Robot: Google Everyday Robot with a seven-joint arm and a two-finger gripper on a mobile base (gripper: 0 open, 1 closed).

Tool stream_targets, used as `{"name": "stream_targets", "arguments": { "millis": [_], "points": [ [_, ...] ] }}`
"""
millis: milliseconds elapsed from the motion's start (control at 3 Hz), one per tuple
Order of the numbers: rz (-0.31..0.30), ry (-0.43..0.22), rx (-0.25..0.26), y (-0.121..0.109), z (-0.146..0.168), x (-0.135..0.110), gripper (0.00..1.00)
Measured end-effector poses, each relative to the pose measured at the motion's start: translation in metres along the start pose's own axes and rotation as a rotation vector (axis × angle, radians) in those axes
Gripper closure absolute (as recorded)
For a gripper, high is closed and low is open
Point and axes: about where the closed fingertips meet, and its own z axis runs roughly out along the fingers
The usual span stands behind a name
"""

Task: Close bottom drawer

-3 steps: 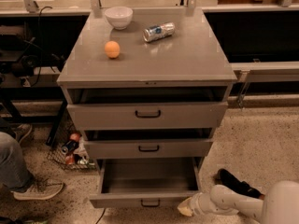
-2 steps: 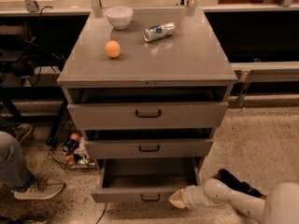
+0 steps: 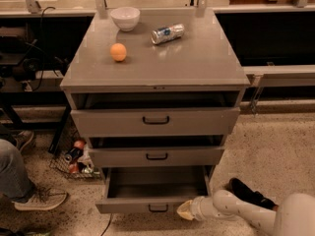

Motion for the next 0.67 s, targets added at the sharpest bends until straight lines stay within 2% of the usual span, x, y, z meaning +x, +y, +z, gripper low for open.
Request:
{"name": "stream_targets", "arguments": {
  "millis": [333,667],
  "points": [
    [-0.040,-0.030,0.028,-0.013,0.026,-0.006,1.00],
    [-0.073,-0.059,0.046,-0.027,0.035,-0.015,1.00]
  ]
}}
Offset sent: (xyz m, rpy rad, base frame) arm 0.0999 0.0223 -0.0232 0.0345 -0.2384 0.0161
